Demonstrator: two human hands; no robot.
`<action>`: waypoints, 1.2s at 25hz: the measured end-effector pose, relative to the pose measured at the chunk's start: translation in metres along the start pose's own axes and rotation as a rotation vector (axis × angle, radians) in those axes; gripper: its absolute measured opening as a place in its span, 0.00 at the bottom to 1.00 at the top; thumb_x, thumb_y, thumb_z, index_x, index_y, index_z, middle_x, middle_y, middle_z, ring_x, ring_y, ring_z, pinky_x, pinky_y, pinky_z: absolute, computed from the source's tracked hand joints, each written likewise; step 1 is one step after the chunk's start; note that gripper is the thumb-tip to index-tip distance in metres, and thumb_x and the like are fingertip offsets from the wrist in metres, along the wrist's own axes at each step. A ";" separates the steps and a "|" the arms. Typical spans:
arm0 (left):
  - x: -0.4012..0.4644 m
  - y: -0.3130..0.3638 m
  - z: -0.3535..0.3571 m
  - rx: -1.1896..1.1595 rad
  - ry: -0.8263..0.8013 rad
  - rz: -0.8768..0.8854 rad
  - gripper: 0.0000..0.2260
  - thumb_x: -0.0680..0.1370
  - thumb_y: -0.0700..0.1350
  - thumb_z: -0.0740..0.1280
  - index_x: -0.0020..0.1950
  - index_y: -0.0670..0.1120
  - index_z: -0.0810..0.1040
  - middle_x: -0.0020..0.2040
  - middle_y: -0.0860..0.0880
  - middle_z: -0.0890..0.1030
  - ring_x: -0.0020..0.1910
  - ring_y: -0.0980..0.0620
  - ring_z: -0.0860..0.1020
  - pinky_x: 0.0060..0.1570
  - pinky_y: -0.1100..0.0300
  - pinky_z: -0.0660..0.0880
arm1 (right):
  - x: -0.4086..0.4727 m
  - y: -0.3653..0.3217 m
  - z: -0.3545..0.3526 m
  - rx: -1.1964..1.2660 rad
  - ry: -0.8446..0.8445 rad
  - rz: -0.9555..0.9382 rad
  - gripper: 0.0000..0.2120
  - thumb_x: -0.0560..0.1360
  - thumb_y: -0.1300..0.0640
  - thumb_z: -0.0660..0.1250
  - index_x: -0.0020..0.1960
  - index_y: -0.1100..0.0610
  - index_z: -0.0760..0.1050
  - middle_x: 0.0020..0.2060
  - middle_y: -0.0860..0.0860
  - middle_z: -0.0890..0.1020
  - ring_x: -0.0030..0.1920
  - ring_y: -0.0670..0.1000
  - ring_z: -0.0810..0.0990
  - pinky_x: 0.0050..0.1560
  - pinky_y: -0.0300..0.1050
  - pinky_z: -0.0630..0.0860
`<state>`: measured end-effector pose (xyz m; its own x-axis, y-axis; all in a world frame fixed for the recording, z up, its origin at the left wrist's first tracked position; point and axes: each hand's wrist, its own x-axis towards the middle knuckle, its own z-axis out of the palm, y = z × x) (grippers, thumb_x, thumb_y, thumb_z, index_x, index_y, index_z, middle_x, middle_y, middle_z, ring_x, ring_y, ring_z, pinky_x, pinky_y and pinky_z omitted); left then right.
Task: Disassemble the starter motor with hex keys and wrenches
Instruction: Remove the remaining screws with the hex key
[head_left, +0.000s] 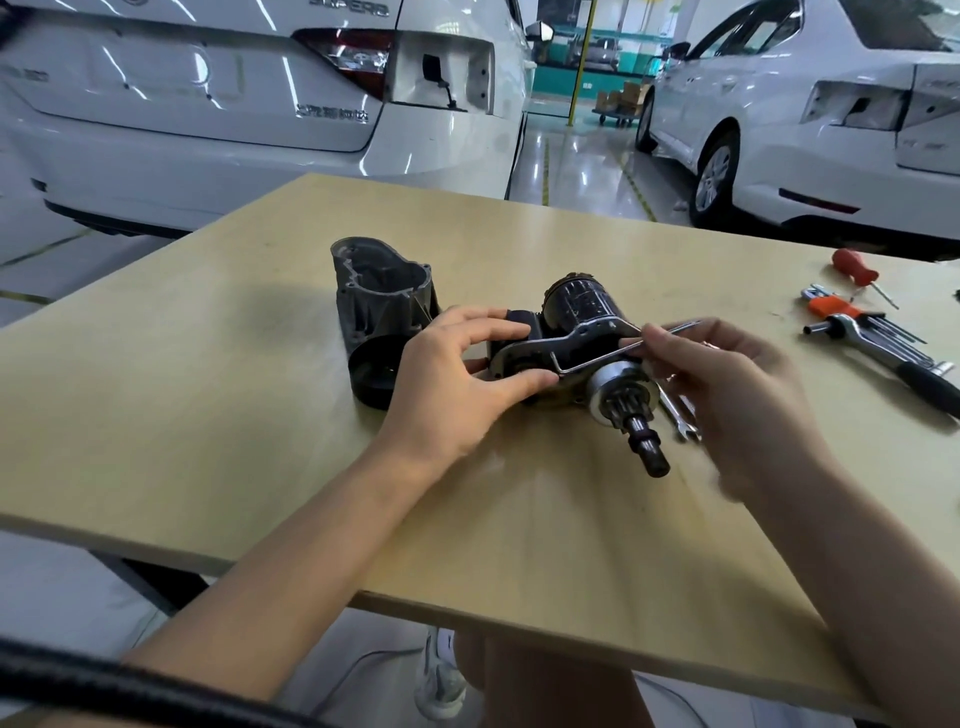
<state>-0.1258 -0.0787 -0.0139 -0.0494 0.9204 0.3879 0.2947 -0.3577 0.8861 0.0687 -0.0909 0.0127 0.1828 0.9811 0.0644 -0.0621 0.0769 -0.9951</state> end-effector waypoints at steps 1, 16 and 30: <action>0.000 -0.001 0.000 0.008 0.003 0.008 0.18 0.64 0.44 0.80 0.53 0.49 0.84 0.54 0.57 0.77 0.57 0.61 0.77 0.55 0.62 0.78 | 0.001 0.000 -0.001 0.007 0.003 0.005 0.09 0.67 0.57 0.75 0.32 0.53 0.77 0.38 0.53 0.85 0.35 0.47 0.81 0.37 0.37 0.75; 0.002 -0.003 -0.001 0.061 0.018 0.026 0.19 0.64 0.46 0.80 0.54 0.50 0.84 0.54 0.57 0.78 0.56 0.63 0.75 0.53 0.68 0.77 | 0.003 -0.001 0.007 0.013 -0.052 0.022 0.12 0.60 0.53 0.77 0.37 0.59 0.78 0.44 0.61 0.85 0.43 0.56 0.80 0.50 0.49 0.77; 0.002 -0.002 0.000 0.045 0.019 0.023 0.18 0.65 0.46 0.79 0.53 0.49 0.84 0.52 0.57 0.78 0.57 0.59 0.77 0.55 0.58 0.79 | 0.003 0.000 0.005 0.037 -0.059 0.021 0.16 0.61 0.55 0.75 0.43 0.63 0.77 0.43 0.59 0.85 0.41 0.52 0.79 0.49 0.46 0.72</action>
<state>-0.1270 -0.0761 -0.0147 -0.0600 0.9088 0.4130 0.3382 -0.3707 0.8650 0.0639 -0.0867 0.0130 0.1231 0.9912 0.0486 -0.1021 0.0613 -0.9929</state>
